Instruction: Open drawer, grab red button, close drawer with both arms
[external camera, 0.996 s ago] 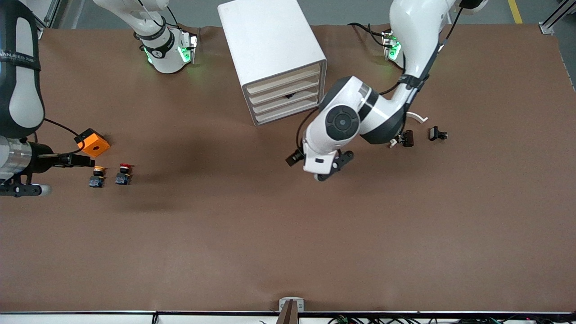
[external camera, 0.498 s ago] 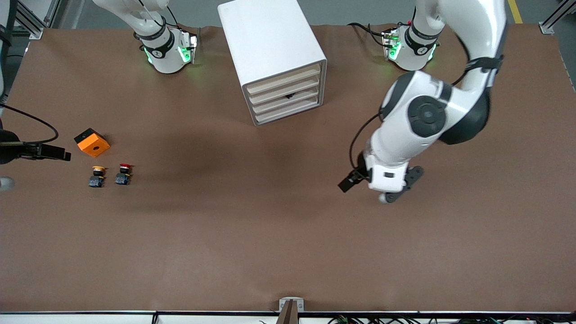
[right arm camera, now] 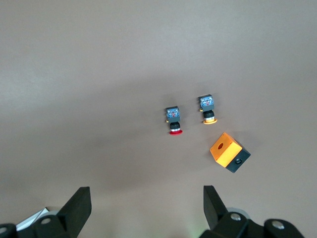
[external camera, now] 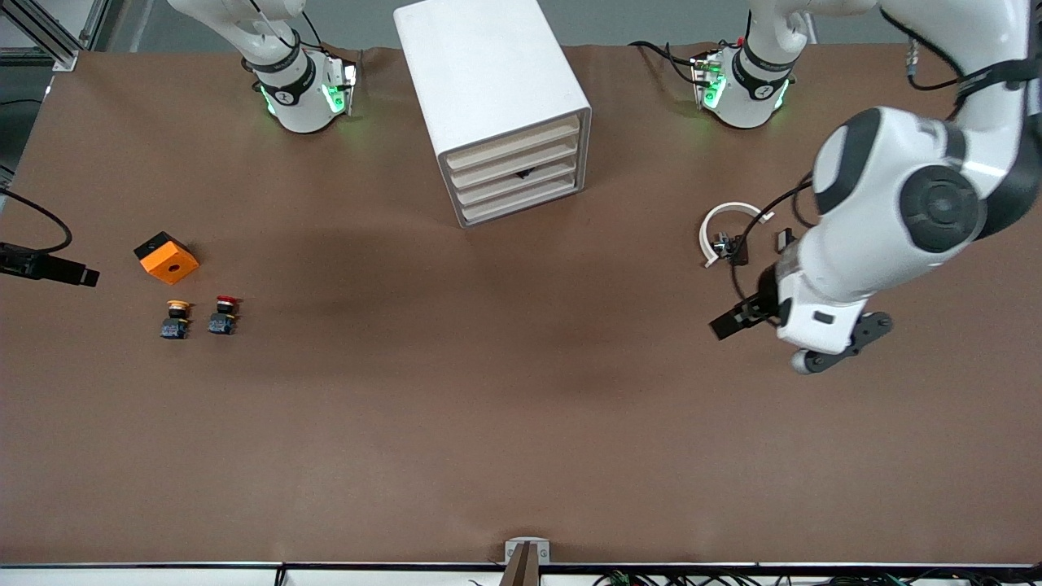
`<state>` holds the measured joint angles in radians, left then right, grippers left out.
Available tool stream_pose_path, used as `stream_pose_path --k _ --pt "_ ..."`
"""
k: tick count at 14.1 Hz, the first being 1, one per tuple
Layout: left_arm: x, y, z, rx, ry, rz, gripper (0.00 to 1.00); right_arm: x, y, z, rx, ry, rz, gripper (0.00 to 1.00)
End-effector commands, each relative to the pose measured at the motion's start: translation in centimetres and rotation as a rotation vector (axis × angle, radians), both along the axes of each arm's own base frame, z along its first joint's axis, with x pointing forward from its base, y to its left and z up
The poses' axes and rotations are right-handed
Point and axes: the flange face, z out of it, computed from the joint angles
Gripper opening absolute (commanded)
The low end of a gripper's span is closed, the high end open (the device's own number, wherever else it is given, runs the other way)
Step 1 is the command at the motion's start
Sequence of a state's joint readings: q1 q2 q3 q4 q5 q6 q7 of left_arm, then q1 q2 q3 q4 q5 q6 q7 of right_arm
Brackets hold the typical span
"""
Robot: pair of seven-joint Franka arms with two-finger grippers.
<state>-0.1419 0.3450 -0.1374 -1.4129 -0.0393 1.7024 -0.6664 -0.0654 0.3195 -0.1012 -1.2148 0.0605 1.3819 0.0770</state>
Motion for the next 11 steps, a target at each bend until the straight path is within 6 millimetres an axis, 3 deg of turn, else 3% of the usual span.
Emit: stream_pose_path --k 1,3,5,7,11 --pt "-2.7 4.7 4.3 0.015 0.041 -0.159 1.00 -0.9 0.2 2.8 -0.016 -0.022 -0.016 1.00" --pt "-3.8 6.9 5.4 0.018 0.066 -0.206 1.00 -2.8 0.2 5.7 0.005 -0.046 -0.001 1.00" --pt "-5.7 8.3 6.5 0.022 0.062 -0.252 1.00 -6.6 0.6 10.1 0.006 -0.052 0.015 1.00" --pt "-7.4 12.0 7.3 0.025 0.053 -0.282 1.00 -9.0 0.6 12.3 0.004 -0.054 0.014 1.00" --pt "-11.0 15.3 7.8 0.018 -0.002 -0.346 1.00 -9.8 0.2 10.0 0.001 0.006 0.072 1.00"
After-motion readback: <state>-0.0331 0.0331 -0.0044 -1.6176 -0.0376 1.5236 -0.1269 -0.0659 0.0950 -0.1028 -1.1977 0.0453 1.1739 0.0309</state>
